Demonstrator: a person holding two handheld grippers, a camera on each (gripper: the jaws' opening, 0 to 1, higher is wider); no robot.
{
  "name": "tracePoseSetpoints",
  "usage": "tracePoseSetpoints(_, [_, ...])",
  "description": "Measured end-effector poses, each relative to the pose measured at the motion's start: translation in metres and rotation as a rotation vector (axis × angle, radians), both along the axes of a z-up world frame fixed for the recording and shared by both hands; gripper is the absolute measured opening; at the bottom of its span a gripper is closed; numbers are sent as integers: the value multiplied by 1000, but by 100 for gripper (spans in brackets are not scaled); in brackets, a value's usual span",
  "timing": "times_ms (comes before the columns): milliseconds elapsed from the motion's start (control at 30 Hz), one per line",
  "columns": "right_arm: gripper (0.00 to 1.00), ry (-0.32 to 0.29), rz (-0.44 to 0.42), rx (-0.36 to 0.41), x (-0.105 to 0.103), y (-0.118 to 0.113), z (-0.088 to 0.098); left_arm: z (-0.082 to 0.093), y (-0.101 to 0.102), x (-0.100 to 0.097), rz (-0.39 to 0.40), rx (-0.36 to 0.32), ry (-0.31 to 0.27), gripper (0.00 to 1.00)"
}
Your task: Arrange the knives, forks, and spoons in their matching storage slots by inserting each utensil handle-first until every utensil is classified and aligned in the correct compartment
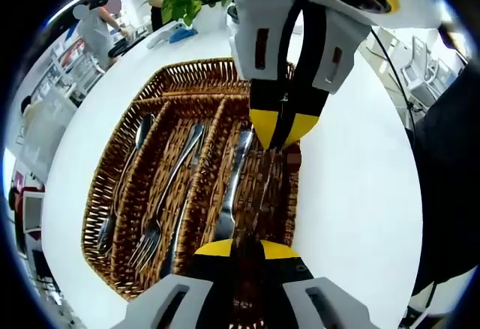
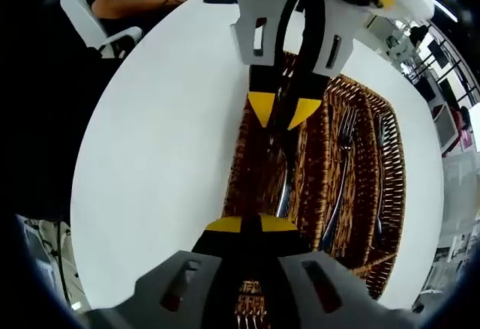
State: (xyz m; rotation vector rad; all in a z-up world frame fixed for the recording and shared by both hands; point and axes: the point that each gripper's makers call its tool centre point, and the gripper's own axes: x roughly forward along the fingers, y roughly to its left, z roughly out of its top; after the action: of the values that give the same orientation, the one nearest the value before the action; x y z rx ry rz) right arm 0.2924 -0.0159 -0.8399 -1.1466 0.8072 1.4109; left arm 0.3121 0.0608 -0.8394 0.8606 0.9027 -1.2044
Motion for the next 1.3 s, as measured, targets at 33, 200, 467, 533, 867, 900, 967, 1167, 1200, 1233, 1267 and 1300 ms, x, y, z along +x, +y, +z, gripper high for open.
tracePoseSetpoints(33, [0,-1,-3,6,1,1,1,0,0,1,6,-5,3,10])
tracePoseSetpoints(200, [0,17,-19,9,0,-1,1,1,0,-1,6,-5,17,10])
tracePoseSetpoints(467, [2,-4,-26,9,2,-6,1,1,0,-2,8,-1,15,10])
tracePoseSetpoints(533, [3,-7,-43,15,2,-7,1,2,1,-3,11,0,16,11])
tracePoseSetpoints(867, [6,-58,-125,75,13,-7,11,9,7,-4,54,6,6,15])
tracePoseSetpoints(900, [7,-57,-135,85,13,-7,13,10,8,-4,65,3,3,16])
tracePoseSetpoints(967, [8,-64,-163,100,16,-7,16,12,10,-2,81,-3,-3,18])
tracePoseSetpoints(1167, [13,-90,-227,137,18,-6,24,18,14,3,151,-39,-30,27])
tracePoseSetpoints(1200, [14,-92,-234,144,18,-6,25,20,14,4,159,-44,-36,29])
tracePoseSetpoints(1233, [16,-96,-247,152,18,-6,27,22,15,7,174,-53,-52,32])
tracePoseSetpoints(1267, [17,-98,-254,157,18,-6,27,25,15,9,189,-62,-64,35])
tracePoseSetpoints(1300, [19,-101,-261,161,18,-6,28,28,15,9,200,-70,-69,37])
